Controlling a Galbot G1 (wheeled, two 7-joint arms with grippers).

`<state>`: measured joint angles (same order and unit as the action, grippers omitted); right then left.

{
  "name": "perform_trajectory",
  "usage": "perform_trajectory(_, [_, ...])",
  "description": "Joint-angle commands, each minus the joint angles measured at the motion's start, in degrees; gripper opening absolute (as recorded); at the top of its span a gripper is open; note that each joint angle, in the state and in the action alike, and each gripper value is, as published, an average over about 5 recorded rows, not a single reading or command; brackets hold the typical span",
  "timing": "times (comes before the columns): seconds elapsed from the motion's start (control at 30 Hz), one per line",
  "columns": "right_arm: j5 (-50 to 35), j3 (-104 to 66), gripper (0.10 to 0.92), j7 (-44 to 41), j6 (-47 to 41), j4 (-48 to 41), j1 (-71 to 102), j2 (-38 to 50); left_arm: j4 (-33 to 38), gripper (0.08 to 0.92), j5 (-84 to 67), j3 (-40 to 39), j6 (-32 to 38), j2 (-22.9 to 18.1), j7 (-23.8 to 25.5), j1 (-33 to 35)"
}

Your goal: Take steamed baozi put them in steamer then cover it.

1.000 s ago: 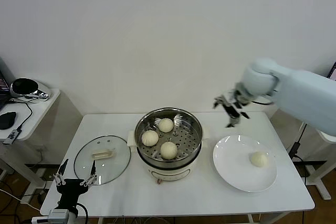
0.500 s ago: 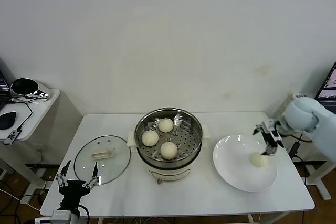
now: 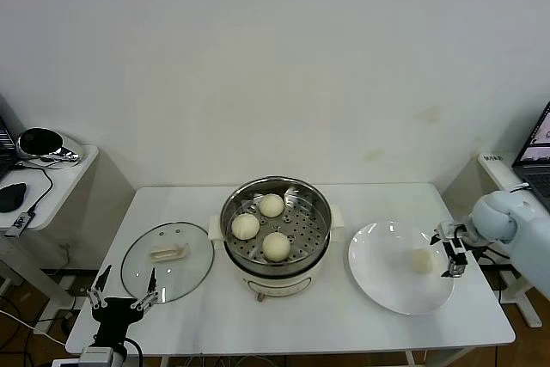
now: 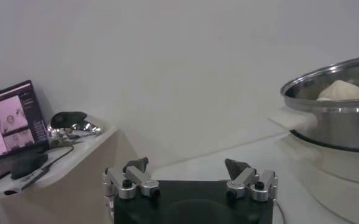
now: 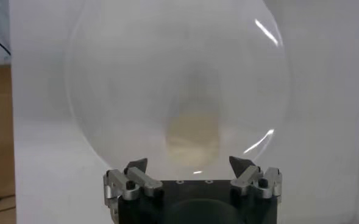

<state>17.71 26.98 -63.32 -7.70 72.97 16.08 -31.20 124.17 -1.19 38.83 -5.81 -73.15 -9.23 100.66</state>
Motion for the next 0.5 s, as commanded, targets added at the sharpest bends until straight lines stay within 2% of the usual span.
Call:
perform_trajectory(0.03, [2.8,-2.7,0.823,1.1,0.8,-6.7,2.4,-6.3,0.0,0.823,0.0,0.0,0.1,-0.1,0.0,0.0])
perform_trajectory(0.27, [4.4,-2.7,0.81,1.7,0.7,-8.9,1.5,-8.2,-0.2,0.823,-0.1,0.2,0.1,-0.3,0.0,-0.1])
perform_trajectory(0.5, [4.9,-2.8,0.744,1.0,0.3,-8.7,1.6,-8.0,-0.3,0.823,-0.1,0.3,0.1,-0.3,-0.1,-0.1])
